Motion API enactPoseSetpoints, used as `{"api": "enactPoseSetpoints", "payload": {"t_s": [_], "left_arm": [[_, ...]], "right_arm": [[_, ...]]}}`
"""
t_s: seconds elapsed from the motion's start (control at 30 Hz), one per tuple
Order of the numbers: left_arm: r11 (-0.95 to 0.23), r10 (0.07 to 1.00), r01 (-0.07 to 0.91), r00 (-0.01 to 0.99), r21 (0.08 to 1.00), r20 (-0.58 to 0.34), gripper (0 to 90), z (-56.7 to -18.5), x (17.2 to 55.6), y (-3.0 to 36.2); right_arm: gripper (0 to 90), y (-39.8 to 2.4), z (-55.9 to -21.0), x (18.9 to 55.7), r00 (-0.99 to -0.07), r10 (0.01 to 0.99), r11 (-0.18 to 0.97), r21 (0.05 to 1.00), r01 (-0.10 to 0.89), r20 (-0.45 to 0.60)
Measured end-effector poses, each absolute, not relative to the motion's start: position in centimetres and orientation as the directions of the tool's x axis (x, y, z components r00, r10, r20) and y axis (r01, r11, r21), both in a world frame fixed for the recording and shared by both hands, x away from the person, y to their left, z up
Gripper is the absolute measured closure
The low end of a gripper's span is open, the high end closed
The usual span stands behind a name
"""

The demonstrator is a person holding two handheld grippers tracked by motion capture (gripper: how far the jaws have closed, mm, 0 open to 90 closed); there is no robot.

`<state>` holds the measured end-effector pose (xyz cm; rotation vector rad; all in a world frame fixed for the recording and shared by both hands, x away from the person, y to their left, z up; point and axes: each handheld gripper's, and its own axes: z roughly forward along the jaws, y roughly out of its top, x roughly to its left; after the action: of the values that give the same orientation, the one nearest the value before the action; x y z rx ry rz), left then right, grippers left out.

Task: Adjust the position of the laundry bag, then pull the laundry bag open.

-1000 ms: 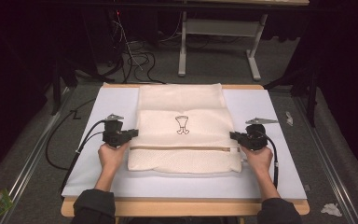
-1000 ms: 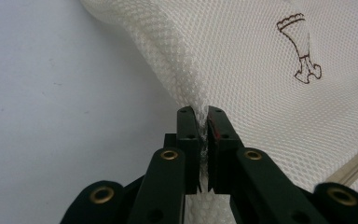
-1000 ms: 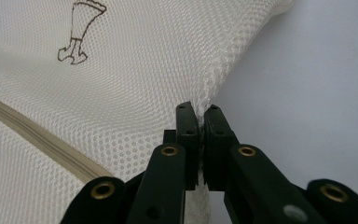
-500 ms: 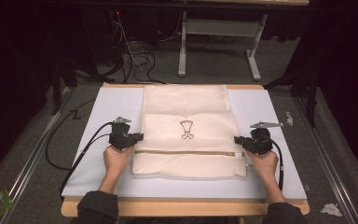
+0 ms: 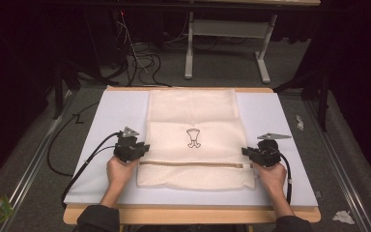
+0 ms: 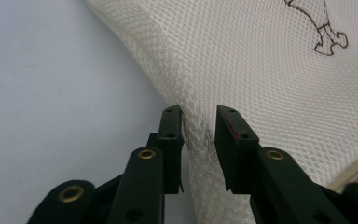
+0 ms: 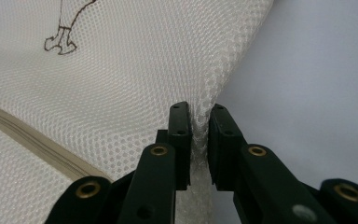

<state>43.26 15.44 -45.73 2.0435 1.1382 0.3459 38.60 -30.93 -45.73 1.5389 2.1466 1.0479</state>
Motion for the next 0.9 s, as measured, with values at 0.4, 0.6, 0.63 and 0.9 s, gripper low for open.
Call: {"api": "enactPoseSetpoints", "payload": {"t_s": [0.4,0.6,0.63,0.9], "left_arm": [[-0.322,0.837,0.539,0.547,0.778,-0.033,44.5,-45.7,41.4,15.5],[-0.33,0.809,0.487,0.587,0.809,-0.024,43.0,-45.3,39.4,14.4],[-0.341,0.803,0.47,0.596,0.814,-0.008,43.0,-45.2,39.0,14.1],[-0.341,0.774,0.466,0.632,0.816,-0.037,41.8,-46.3,37.7,12.7]], "right_arm": [[48.6,-31.8,-46.0,37.5,-0.319,0.935,0.109,0.73,0.674,0.155],[44.9,-32.3,-46.2,36.5,-0.299,0.933,0.056,0.739,0.671,0.201],[44.4,-32.4,-46.3,36.4,-0.302,0.929,0.049,0.736,0.675,0.216],[44.6,-32.1,-47.2,36.0,-0.321,0.914,0.05,0.717,0.695,0.248]]}}
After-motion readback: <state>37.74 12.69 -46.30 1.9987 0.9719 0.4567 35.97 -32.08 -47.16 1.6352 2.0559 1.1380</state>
